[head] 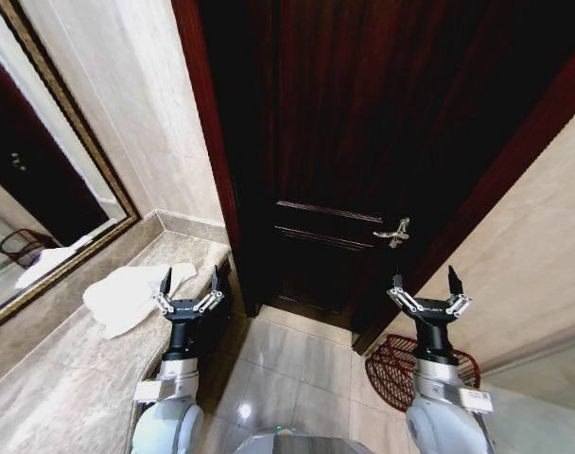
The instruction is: Discard the used towel into the hamper.
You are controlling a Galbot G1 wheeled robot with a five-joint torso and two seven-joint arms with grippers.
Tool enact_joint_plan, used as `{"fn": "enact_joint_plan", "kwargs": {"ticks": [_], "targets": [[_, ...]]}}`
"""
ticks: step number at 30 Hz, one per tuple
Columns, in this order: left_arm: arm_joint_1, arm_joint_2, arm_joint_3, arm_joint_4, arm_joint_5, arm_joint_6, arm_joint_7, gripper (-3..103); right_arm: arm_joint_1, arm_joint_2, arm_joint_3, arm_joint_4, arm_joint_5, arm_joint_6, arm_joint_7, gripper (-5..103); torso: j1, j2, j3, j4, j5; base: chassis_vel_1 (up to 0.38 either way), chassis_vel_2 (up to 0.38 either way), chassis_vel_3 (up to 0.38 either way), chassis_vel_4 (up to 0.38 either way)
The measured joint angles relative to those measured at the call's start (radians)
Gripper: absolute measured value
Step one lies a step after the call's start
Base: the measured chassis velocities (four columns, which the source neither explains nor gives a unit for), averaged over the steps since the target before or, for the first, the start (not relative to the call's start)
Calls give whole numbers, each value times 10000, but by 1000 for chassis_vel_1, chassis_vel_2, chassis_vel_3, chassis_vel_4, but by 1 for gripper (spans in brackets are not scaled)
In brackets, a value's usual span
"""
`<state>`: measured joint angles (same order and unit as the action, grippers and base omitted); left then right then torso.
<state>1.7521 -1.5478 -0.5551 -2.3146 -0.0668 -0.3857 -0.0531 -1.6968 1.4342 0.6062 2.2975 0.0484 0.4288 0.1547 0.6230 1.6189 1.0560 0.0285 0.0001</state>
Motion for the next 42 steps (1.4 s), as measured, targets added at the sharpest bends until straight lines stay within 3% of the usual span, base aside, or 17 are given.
{"fn": "enact_joint_plan", "kwargs": {"ticks": [6,16,42], "targets": [[-12,8,-4,0,0,45,-120,100,7,-8,-17,-1,0,-13,0,100,1,-2,0,1,-3,31,19,-24,-33],[-95,-13,-101,-130,-216,827,-1226,100,102,-48,-57,-67,81,52,-7,100,3,-5,0,1,-1,0,0,0,0],[-222,-17,-341,-132,-342,1352,-1718,100,300,-76,-52,-286,110,119,26,100,2,-7,-1,0,-1,5,4,6,3]]}}
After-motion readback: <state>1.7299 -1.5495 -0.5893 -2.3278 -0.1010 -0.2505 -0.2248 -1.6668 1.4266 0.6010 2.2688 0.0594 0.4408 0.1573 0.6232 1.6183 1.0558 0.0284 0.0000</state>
